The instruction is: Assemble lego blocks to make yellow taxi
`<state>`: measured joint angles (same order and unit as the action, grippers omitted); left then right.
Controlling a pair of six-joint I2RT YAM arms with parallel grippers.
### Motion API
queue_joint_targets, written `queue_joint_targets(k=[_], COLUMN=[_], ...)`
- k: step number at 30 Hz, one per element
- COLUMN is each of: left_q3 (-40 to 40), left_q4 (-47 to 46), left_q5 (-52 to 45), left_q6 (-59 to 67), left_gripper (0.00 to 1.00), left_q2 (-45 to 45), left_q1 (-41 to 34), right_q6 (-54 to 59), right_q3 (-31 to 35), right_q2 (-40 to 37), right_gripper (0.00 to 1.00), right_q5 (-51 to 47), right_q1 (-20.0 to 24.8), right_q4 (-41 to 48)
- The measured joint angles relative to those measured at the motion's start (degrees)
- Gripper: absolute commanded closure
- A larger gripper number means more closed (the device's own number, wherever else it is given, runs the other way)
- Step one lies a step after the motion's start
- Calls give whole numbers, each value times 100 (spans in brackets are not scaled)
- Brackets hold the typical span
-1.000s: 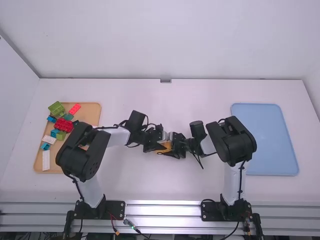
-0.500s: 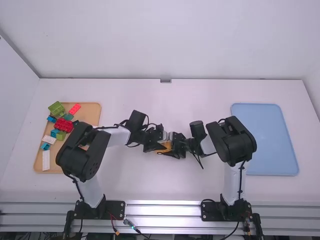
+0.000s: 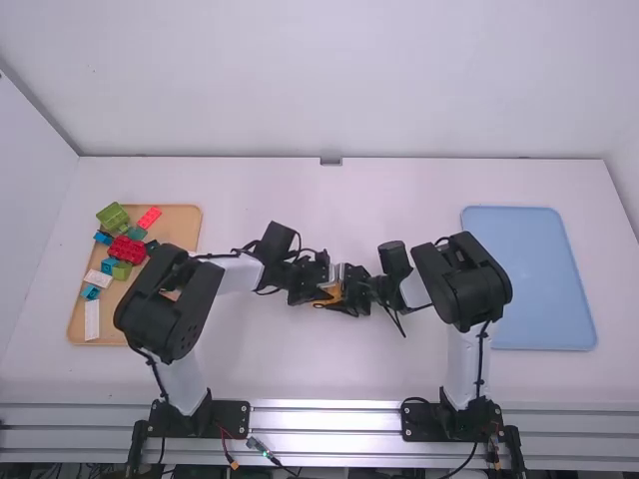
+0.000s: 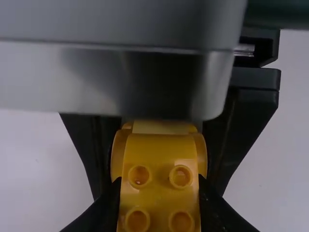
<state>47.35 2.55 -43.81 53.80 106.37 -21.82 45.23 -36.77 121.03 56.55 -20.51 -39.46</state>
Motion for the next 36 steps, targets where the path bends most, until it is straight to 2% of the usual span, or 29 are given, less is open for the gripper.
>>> queue_joint_targets(k=[2,5,8,9,11,21,23,26,30,36], left_q3=[-4,-68,-83,-83,-87,-136,-146,-157,-157,-157], left_q4=[-2,-35,-24,-44,-107,-131,-98,-68,-57,-57], left_q5=[35,190,210,192,63,-636,-688,-719,-717,-715], left_q6=[-9,-24,-2,9,146,470,474,472,472,474], left_gripper=[64,50,47,41,36,35,36,48,53,70], left_q2=[-2,0,-4,-4,-2,4,4,15,13,15], left_q1=[-7,-37,-17,2,70,542,573,577,570,568], right_q6=[-4,-15,-9,-7,-7,-210,-225,-216,-214,-195], right_q3=[-2,-2,-2,-2,-2,-151,-164,-162,-162,-164], right_q2=[-2,0,-2,0,0,0,0,-2,-2,-2], right_gripper=[42,42,42,42,42,42,42,42,42,42], right_q5=[-2,7,13,15,28,164,177,181,179,179], right_q1=[-2,-63,-118,-120,-136,-216,-221,-223,-221,-221], right_q4=[2,-13,-2,0,0,-92,-103,-103,-105,-103])
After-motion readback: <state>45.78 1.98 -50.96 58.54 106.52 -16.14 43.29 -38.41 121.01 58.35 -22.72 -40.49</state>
